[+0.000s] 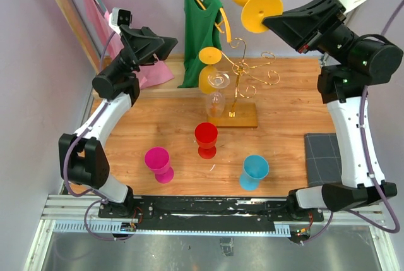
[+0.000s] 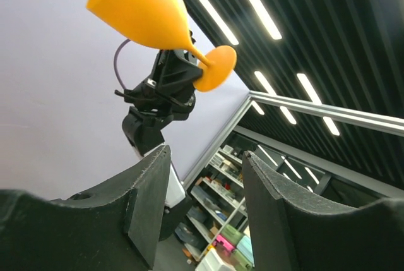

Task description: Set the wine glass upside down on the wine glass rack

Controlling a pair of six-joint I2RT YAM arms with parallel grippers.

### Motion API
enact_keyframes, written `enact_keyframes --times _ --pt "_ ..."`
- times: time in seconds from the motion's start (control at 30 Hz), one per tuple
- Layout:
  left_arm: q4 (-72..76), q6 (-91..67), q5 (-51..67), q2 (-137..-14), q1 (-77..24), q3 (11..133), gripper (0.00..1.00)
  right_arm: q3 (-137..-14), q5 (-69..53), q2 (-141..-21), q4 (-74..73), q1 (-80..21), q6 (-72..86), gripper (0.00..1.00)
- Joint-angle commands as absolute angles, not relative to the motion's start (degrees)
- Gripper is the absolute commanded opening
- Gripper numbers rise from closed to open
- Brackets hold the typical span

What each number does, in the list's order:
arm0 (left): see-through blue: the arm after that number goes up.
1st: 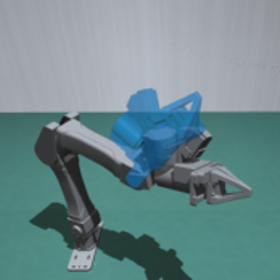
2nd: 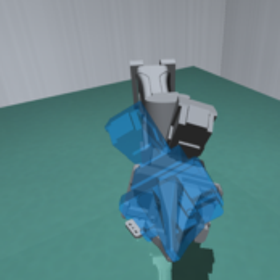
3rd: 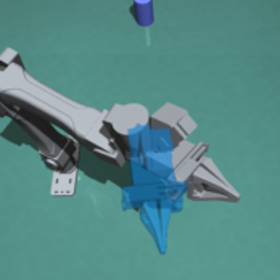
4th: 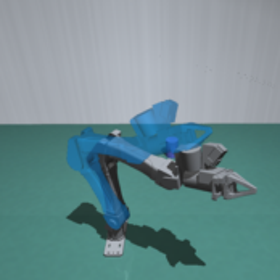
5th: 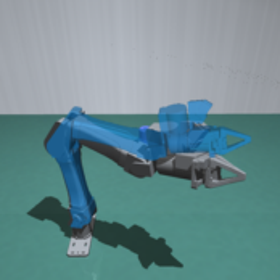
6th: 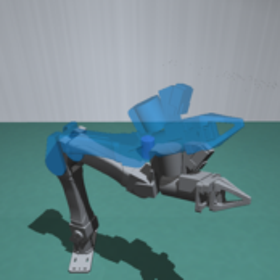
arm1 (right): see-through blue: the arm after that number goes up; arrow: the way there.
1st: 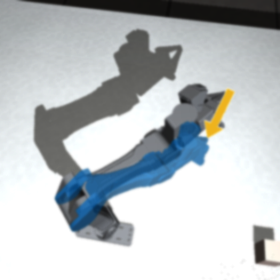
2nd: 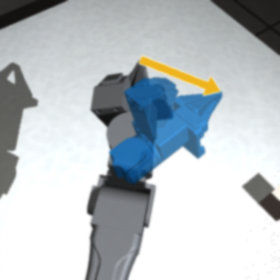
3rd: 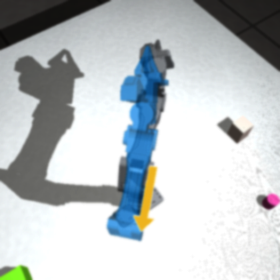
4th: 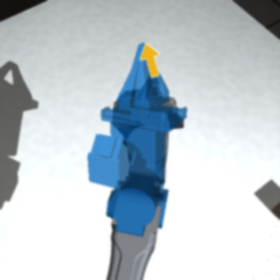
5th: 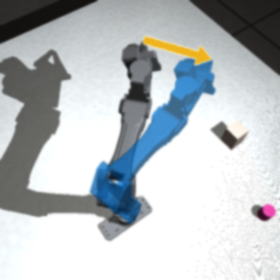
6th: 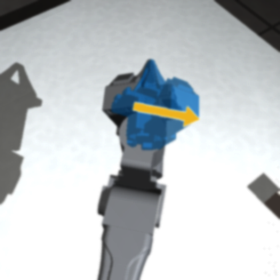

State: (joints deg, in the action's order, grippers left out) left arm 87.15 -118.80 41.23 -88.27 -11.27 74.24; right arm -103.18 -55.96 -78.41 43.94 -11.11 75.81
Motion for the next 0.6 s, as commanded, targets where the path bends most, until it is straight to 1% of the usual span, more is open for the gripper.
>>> enact_keyframes --times 0.0,0.17,0.23,0.57 --pt "102.23 -121.41 42.49 -86.38 -10.72 73.12 0.53 -101.89 -53.94 -77.8 32.63 -6.67 64.49 0.01" --pt "102.26 -121.28 43.09 -85.49 -10.72 72.2 0.53 -100.54 -50.39 -80.89 28.07 -1.26 63.57 0.01" --pt "102.16 -121.22 43.22 -85.12 -10.72 71.69 0.5 -100.45 -49.45 -83.28 27.02 0.1 64.6 0.01" --pt "101.33 -120.73 43.93 -82.86 -10.63 69.22 0.48 -106.64 -49.54 -96.49 21.06 1.49 64.96 0.01"
